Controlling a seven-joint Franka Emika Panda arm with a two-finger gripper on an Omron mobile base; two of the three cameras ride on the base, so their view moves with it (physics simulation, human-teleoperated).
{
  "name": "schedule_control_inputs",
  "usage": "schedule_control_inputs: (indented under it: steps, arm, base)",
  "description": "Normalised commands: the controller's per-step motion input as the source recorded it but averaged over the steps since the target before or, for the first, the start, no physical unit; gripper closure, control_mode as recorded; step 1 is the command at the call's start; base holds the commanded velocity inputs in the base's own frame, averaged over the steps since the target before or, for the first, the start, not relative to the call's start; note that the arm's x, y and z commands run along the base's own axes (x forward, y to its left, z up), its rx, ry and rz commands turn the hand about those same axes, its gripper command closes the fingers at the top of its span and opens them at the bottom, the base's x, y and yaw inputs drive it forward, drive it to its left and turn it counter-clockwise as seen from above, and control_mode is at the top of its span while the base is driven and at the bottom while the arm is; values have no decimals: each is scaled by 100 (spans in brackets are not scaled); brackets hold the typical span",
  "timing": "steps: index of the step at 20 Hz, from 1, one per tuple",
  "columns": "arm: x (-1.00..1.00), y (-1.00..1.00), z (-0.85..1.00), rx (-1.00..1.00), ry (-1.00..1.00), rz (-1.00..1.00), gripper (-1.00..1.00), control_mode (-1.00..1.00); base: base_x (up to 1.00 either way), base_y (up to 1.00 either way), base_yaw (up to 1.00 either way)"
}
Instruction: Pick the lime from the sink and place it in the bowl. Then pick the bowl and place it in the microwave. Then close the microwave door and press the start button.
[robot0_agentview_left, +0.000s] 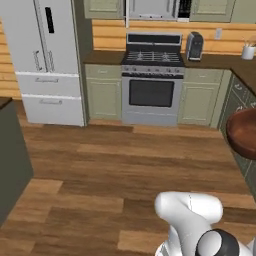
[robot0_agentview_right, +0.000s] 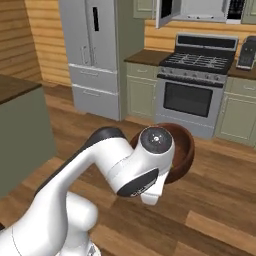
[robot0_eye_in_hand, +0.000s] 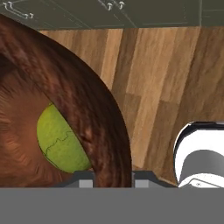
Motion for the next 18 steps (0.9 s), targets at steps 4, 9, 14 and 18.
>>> schedule_control_inputs:
  steps: [4, 9, 14, 18]
  arm:
    - [0, 0, 0, 0, 0, 0, 100, 100]
    - [0, 0, 0, 0, 0, 0, 100, 100]
    - [0, 0, 0, 0, 0, 0, 100, 100]
    - [0, 0, 0, 0, 0, 0, 100, 100]
  base:
    - [100, 92, -27]
    - [100, 61, -21]
    - [100, 32, -18]
    - [100, 1, -15]
